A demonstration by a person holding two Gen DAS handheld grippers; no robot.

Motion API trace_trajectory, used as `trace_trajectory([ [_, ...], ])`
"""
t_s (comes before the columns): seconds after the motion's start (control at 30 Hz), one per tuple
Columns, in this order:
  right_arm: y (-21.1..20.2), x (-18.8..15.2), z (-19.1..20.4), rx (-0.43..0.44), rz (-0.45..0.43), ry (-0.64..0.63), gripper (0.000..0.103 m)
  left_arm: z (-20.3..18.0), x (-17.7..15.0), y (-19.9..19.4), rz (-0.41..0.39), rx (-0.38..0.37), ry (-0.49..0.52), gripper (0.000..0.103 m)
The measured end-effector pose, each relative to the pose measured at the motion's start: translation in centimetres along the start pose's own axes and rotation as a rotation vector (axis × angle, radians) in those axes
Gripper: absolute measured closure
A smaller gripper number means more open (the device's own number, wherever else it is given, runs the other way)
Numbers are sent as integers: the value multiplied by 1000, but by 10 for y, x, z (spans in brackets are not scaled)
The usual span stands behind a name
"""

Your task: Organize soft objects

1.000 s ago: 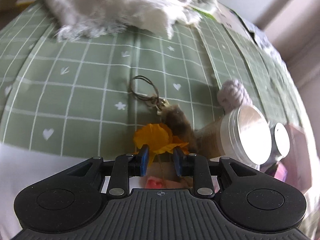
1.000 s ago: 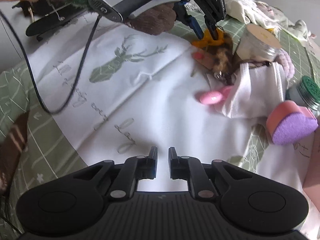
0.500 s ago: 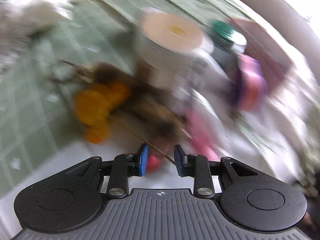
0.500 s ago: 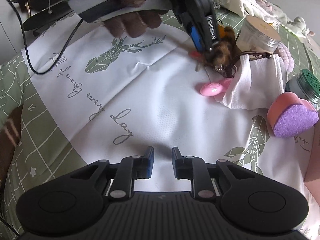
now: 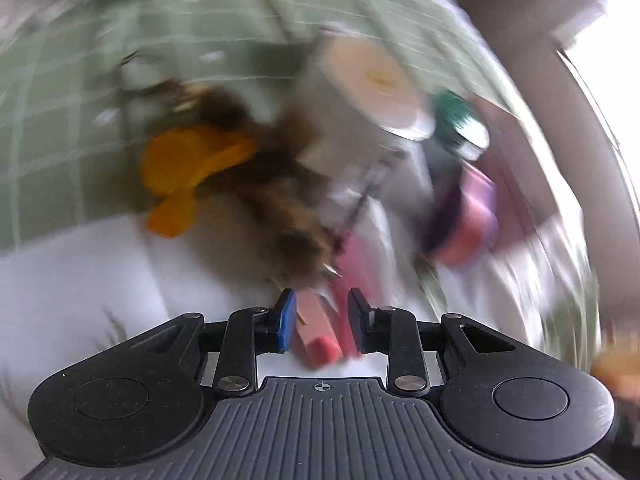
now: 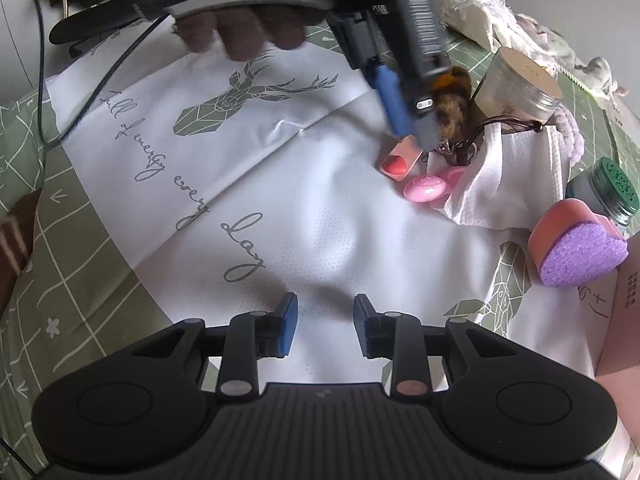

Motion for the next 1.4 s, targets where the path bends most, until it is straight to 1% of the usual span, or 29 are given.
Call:
trace_trajectory([
  [0.03, 0, -1, 1, -3, -1, -4, 72, 0, 0, 5, 17, 38, -18, 72],
  [0.07, 1, -1, 1, -7, -3, -6, 72, -2, -2, 9, 33, 82, -5, 73],
  [0.1, 1, -1, 2, -10, -4, -10, 72, -8, -4, 12, 31, 112, 38, 72],
  [0.17, 1, -2, 3, -16, -8, -14, 70, -24, -8, 15, 32, 180, 167, 72],
  [0.23, 2, -4, 3, -32, -20, -6, 62, -40, -14, 19, 34, 256, 311, 72],
  [0.3, 3, -7, -2, -61, -39, 31, 40, -51, -22, 22, 28, 304, 409, 67],
  [0.33, 5, -8, -6, -74, -46, 67, 35, -54, -26, 22, 25, 312, 439, 66],
  [0.37, 6, -9, -11, -73, -46, 110, 30, -56, -30, 22, 27, 307, 458, 66],
  [0.43, 8, -10, -22, -35, -34, 201, 28, -63, -34, 23, 30, 288, 466, 67],
  [0.53, 11, -8, -34, 14, -15, 280, 27, -58, -39, 14, 48, 273, 458, 85],
  [0.57, 11, -6, -35, 19, -8, 281, 27, -54, -40, 8, 60, 262, 446, 86],
  [0.63, 7, 0, -34, 19, -19, 242, 34, -47, -44, -11, 58, 233, 437, 88],
  [0.67, 1, 4, -34, 9, -42, 199, 42, -40, -45, -23, 39, 230, 445, 89],
  [0.7, -5, 10, -33, -13, -75, 149, 43, -40, -46, -29, 20, 239, 450, 90],
  [0.77, -23, 30, -35, -67, -153, 53, 43, -23, -44, -45, -13, 255, 431, 90],
  [0.8, -30, 44, -36, -83, -183, 18, 43, -12, -43, -56, -37, 264, 397, 90],
  [0.83, -36, 61, -38, -91, -210, 1, 43, -2, -42, -63, -58, 269, 363, 91],
  [0.9, -40, 94, -41, -83, -249, 15, 43, 19, -42, -74, -83, 266, 300, 91],
  [0.93, -36, 110, -40, -80, -263, 17, 43, 25, -44, -78, -88, 261, 289, 91],
  [0.97, -29, 125, -37, -91, -270, -2, 44, 29, -46, -81, -91, 252, 290, 91],
  [1.03, -10, 148, -29, -157, -267, -94, 47, 33, -49, -83, -86, 192, 295, 91],
  [1.07, -3, 153, -30, -171, -250, -106, 48, 32, -50, -82, -84, 156, 290, 91],
  [1.1, 1, 157, -37, -159, -218, -81, 48, 31, -51, -80, -81, 115, 276, 89],
  [1.13, 2, 157, -47, -129, -186, -30, 48, 28, -51, -76, -78, 83, 259, 88],
  [1.2, -3, 150, -67, -107, -145, 73, 48, 18, -53, -68, -72, 72, 256, 87],
  [1.27, -9, 135, -83, -180, -142, 126, 48, 1, -53, -59, -80, 83, 297, 86],
  [1.33, -18, 119, -92, -268, -176, 176, 48, -14, -51, -55, -102, 95, 337, 86],
  [1.37, -23, 111, -97, -282, -194, 222, 48, -21, -49, -53, -112, 111, 350, 86],
  [1.4, -27, 102, -100, -272, -206, 265, 48, -26, -46, -49, -119, 130, 359, 86],
])
Point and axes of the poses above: each gripper's, at about its wrist camera, not at the fingertips, and y roughly the way its jaws point, z to its left, x to its top, the point moved 3 cm from there along y, roughly the way its jaws point, and after that the axes turned 5 degrees about y, right-handed, at the moved point
